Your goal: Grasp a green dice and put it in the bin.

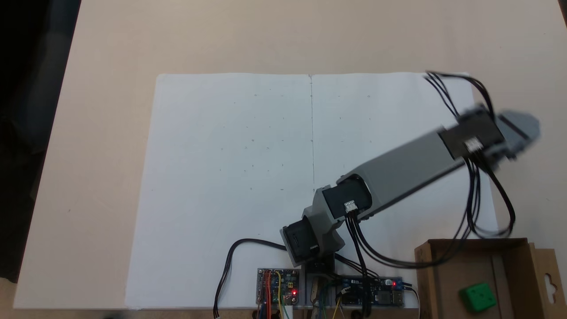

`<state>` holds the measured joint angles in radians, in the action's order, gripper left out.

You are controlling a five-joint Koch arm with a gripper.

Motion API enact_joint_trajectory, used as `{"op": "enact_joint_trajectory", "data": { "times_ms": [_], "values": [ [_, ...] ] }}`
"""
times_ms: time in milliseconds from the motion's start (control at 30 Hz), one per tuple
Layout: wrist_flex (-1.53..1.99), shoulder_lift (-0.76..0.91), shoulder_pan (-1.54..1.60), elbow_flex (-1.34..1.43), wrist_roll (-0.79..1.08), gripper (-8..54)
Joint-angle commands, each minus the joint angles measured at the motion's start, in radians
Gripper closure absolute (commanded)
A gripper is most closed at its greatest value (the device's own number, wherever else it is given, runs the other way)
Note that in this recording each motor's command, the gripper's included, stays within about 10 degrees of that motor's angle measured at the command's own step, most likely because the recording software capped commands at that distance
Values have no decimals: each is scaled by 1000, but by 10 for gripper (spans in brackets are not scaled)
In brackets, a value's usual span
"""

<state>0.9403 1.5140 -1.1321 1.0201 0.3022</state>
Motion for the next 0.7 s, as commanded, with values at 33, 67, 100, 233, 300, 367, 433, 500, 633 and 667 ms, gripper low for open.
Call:
{"op": "enact_joint_trajectory", "data": {
  "times_ms": [33, 67, 100, 233, 300, 367, 433, 500, 633, 667],
  "values": [
    [-66, 74, 149, -20, -126, 15],
    [-66, 83, 195, -14, -133, 15],
    [-66, 91, 233, -12, -152, 15],
    [-71, 106, 374, -8, -190, 14],
    [-74, 104, 446, -8, -195, 14],
    [-78, 98, 512, -3, -196, 14],
    [-78, 94, 574, 3, -198, 12],
    [-81, 95, 640, 3, -199, 12],
    [-92, 83, 753, 6, -221, 11],
    [-98, 78, 779, 12, -232, 12]
  ]
}}
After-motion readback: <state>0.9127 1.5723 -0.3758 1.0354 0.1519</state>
